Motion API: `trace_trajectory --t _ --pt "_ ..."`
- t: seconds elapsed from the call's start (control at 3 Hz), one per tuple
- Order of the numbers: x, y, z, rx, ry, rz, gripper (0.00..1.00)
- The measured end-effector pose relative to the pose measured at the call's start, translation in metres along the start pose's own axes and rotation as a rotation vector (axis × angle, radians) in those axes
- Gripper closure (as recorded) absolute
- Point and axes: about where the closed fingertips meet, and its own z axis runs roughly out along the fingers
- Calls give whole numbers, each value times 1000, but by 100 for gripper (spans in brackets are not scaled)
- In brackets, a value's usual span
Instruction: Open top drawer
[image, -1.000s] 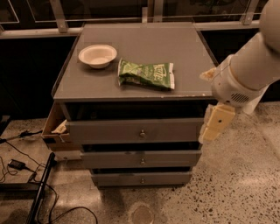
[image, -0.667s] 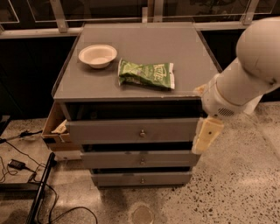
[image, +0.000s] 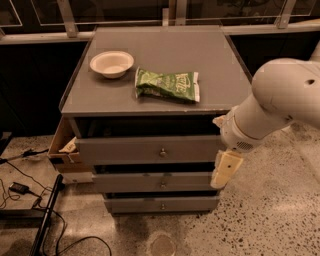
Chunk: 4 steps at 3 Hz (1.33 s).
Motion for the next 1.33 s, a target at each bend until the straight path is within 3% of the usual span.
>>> trace_trajectory --t 0.33,0.67,1.33 --pt "-6 -8 23 29 -42 -30 0" --pt "-7 -11 23 39 -46 -31 0" --pt "7 -2 34 62 -16 -70 0"
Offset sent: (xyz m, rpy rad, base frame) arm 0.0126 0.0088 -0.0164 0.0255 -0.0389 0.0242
